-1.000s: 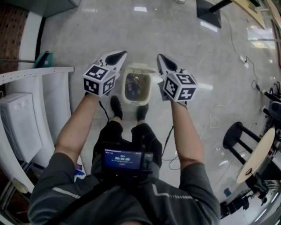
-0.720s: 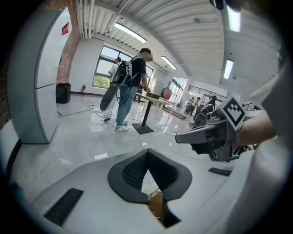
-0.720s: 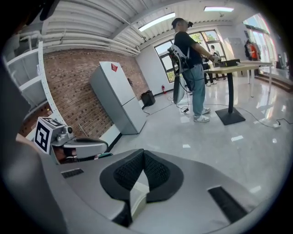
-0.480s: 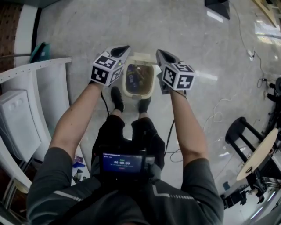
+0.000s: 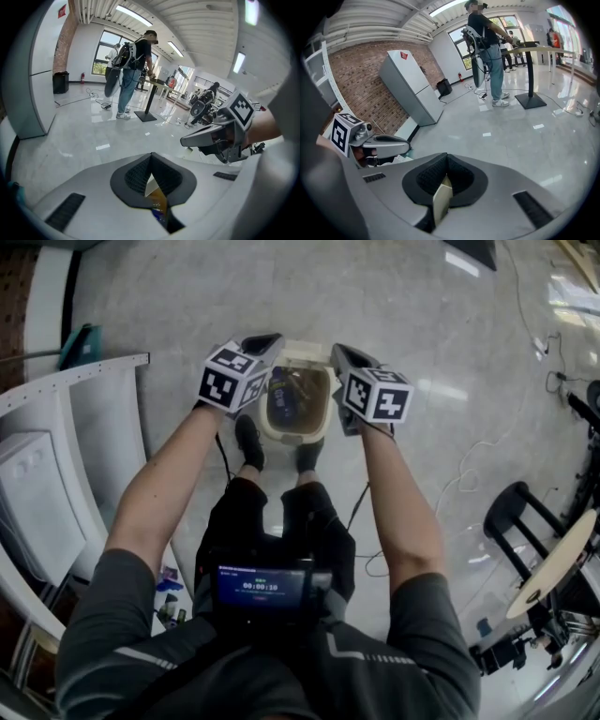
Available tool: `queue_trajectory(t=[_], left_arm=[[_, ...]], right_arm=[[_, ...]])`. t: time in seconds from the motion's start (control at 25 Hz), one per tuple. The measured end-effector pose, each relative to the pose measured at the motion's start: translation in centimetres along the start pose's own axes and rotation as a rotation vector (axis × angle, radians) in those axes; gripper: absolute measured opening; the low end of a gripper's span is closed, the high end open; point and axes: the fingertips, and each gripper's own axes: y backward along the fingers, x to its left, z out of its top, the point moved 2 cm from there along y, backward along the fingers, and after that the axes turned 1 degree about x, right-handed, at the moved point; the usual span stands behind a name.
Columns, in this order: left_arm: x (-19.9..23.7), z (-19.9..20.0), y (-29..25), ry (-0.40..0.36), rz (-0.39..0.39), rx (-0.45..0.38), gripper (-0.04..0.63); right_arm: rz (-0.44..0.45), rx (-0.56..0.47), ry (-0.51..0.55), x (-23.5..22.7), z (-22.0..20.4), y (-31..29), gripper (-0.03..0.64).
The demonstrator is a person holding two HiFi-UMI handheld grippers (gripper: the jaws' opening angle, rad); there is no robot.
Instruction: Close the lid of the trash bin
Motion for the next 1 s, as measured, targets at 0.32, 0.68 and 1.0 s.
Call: queue_trajectory(t=[0.32, 0.68, 1.0], left_arm=[[-1.4, -1.0, -0.2, -0.007, -0.014, 0.022, -0.008], [-3.1, -4.9, 1.2, 0.076, -0.012, 0.046, -0.008], [-4.9, -10.2, 2.0, 0.156, -0.024, 0.090, -0.008]], right_arm=[[0.007, -0.011, -0.032, 0.0, -1.7, 0.6, 0.011], [0.008, 0.044, -0.026, 1.0, -5.9, 1.9, 0.011], [0.011, 0.095, -0.027, 1.8, -10.6, 2.8, 0.011]])
